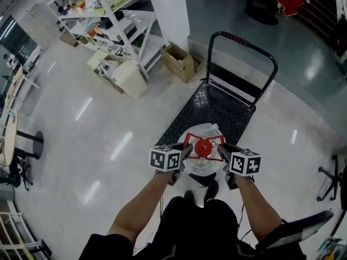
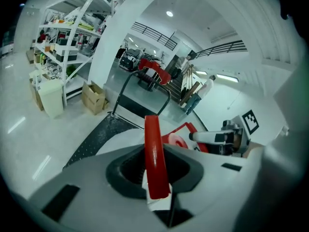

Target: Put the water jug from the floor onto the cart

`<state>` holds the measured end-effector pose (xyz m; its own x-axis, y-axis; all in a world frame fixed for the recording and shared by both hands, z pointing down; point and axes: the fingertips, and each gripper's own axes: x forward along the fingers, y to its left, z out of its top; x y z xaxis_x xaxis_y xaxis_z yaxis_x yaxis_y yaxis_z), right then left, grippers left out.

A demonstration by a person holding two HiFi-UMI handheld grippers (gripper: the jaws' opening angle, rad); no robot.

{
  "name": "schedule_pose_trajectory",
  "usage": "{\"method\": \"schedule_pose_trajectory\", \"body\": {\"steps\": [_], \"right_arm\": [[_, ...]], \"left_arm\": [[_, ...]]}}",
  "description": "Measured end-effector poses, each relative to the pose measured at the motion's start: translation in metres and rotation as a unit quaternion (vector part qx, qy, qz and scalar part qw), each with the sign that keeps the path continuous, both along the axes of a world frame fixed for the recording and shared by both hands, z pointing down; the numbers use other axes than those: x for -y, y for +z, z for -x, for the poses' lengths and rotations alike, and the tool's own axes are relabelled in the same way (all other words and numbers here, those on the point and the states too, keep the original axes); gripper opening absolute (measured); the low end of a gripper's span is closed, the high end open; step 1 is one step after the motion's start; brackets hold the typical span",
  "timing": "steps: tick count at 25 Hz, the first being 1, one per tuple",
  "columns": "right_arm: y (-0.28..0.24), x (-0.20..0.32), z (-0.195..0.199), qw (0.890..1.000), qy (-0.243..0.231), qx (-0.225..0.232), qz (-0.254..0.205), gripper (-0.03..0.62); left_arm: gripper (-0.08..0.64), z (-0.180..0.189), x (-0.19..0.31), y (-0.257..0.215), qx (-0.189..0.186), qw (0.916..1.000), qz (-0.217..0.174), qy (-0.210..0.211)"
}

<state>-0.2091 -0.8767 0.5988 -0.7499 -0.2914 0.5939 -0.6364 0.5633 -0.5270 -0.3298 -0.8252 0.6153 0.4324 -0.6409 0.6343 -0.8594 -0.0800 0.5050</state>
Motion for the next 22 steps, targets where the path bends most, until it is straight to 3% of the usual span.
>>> {"method": "schedule_pose_trajectory", "body": {"steps": [4,13,19,22], "right_arm": [[0.049,0.022,0.014,0.999,-0.012,-0.021,0.027,0.086],[0.148,0.049,0.034,0.996,0.01,-0.056,0.063,0.086],[0.172,0.067,0.041,0.996,0.03,-0.046,0.07,0.084],[0.178,0.072,0.04,0.994,0.034,-0.055,0.083,0.084]], "left_arm": [[0.063,0.012,0.018,0.049,-0.001,0.9993,0.036,-0.012],[0.063,0.035,0.045,0.151,-0.007,0.9965,0.083,0.007],[0.062,0.05,0.062,0.175,-0.018,0.9966,0.08,-0.002],[0.063,0.055,0.062,0.185,-0.007,0.9956,0.093,0.012]]}}
